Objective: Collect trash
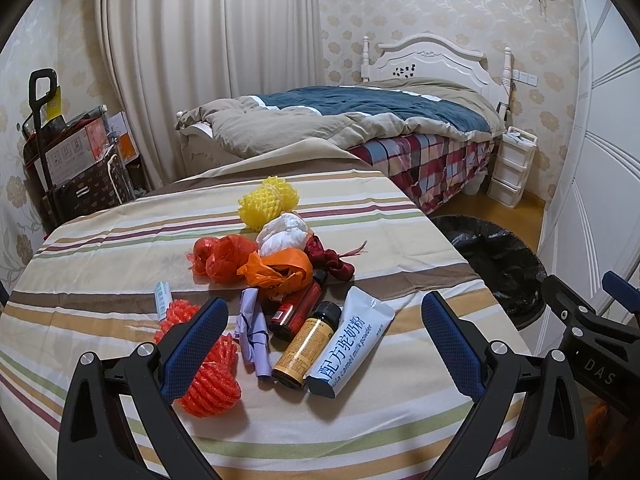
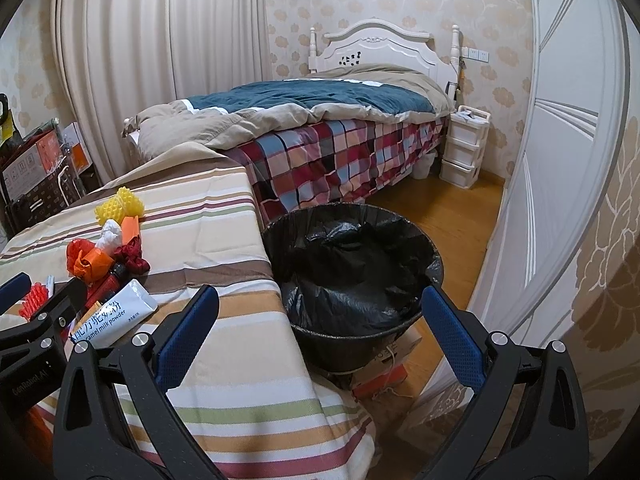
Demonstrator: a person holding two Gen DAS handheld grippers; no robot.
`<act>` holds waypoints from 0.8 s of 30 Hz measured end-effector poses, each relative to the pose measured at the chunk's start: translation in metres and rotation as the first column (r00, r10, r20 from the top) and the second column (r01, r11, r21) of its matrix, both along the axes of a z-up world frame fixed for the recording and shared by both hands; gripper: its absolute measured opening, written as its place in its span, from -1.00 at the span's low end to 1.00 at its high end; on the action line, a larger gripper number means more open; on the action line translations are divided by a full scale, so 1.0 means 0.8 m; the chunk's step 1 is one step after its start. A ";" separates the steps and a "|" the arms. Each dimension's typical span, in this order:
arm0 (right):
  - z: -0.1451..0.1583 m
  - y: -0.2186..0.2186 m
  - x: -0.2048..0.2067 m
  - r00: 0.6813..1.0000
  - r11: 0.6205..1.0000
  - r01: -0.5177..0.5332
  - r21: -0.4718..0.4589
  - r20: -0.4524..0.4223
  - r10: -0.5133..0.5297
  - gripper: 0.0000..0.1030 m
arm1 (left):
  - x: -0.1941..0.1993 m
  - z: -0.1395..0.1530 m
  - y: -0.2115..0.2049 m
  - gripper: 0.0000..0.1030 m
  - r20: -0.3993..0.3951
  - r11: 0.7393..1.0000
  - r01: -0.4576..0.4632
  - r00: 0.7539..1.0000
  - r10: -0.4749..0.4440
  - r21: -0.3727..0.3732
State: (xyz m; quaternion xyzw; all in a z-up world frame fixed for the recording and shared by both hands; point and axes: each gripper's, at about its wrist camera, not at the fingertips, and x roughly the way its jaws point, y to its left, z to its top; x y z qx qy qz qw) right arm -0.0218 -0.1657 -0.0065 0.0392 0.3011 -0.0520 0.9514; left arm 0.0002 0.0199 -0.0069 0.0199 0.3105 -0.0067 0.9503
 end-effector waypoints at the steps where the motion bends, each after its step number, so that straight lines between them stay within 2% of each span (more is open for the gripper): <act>1: 0.000 0.000 0.000 1.000 1.000 0.000 0.000 0.000 0.000 0.92 | 0.000 -0.001 0.001 0.88 -0.001 1.000 -0.001 1.000 0.001 0.000; 24: -0.003 0.001 0.001 1.000 1.000 0.000 0.000 -0.007 0.000 0.92 | -0.001 -0.004 0.001 0.88 -0.007 1.000 -0.004 1.000 0.004 0.000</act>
